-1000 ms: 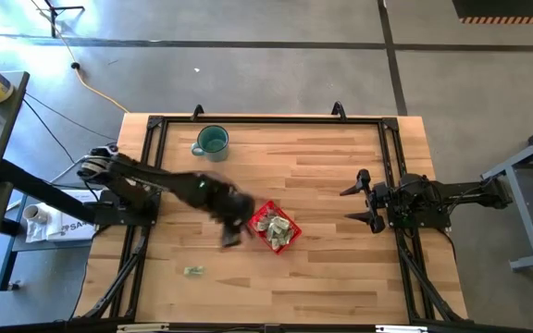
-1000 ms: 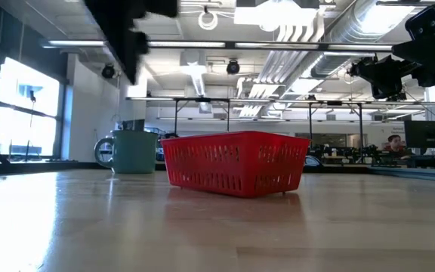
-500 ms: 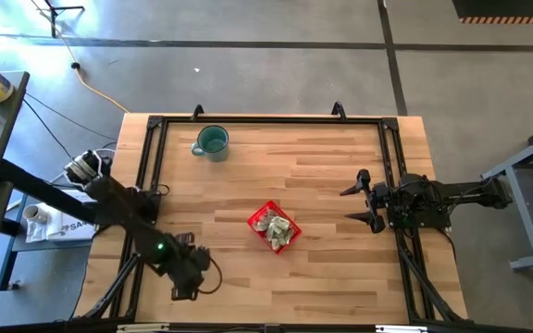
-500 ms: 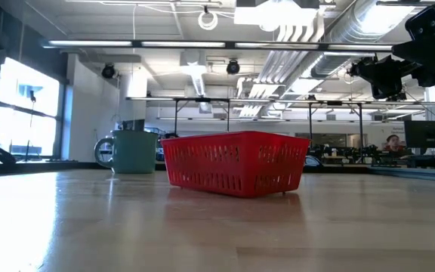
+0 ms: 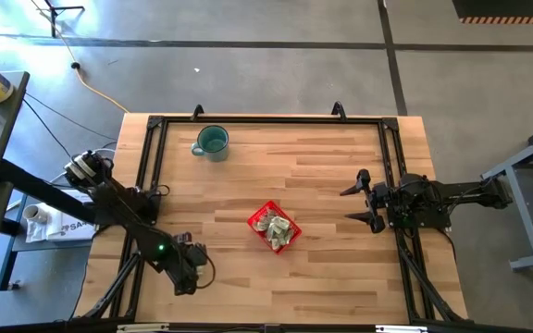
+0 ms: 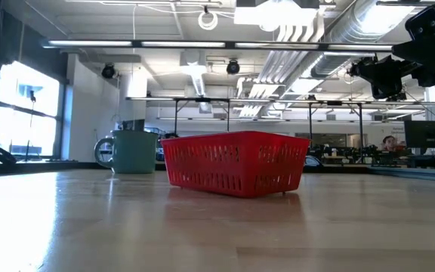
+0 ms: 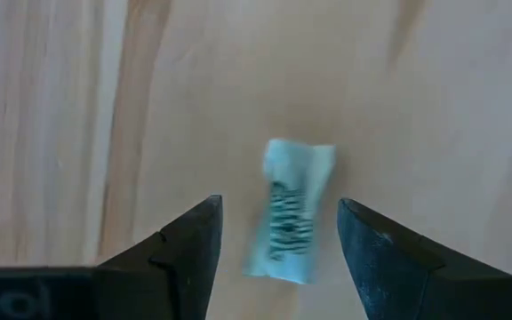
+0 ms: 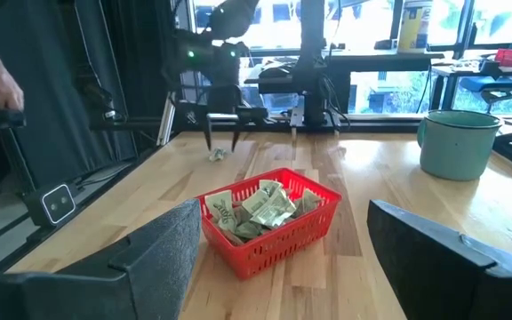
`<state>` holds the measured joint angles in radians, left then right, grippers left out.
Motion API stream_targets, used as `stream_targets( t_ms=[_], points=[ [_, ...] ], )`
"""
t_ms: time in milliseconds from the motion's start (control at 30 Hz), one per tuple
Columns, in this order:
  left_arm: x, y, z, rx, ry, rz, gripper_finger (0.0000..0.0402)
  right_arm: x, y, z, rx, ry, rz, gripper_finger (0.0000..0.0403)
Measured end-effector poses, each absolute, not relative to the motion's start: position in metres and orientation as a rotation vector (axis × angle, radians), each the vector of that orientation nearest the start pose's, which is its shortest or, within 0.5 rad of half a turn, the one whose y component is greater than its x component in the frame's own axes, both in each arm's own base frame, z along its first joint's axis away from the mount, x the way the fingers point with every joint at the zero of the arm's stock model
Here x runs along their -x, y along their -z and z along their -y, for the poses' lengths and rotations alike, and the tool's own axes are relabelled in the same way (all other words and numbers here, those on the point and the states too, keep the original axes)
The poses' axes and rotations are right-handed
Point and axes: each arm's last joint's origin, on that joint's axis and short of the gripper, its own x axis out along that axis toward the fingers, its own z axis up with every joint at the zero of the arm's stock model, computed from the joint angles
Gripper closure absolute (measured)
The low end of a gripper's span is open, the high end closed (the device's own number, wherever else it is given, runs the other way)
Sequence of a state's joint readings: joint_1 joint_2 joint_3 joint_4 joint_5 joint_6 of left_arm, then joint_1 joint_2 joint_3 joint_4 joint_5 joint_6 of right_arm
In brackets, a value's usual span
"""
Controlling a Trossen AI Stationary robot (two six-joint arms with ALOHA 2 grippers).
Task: Pick and place Stevia / Truvia into bins
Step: Put the white stevia packet into the basket
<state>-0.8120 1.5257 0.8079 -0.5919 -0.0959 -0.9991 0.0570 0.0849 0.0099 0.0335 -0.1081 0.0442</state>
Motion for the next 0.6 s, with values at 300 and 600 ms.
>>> stream_targets(
  t_ms=[300,600],
  points=[
    [-0.171,-0.137,0.161,0.126,-0.110,-1.344,0.0221,-0.102,-0.163,-0.009,-0.045,-0.164,-0.045,0.0091],
    [-0.230,-0.162,0.114,-0.057,-0.168,-1.216,0.0373,-0.102,-0.163,-0.009,-0.045,-0.164,-0.045,0.0091]
  ],
)
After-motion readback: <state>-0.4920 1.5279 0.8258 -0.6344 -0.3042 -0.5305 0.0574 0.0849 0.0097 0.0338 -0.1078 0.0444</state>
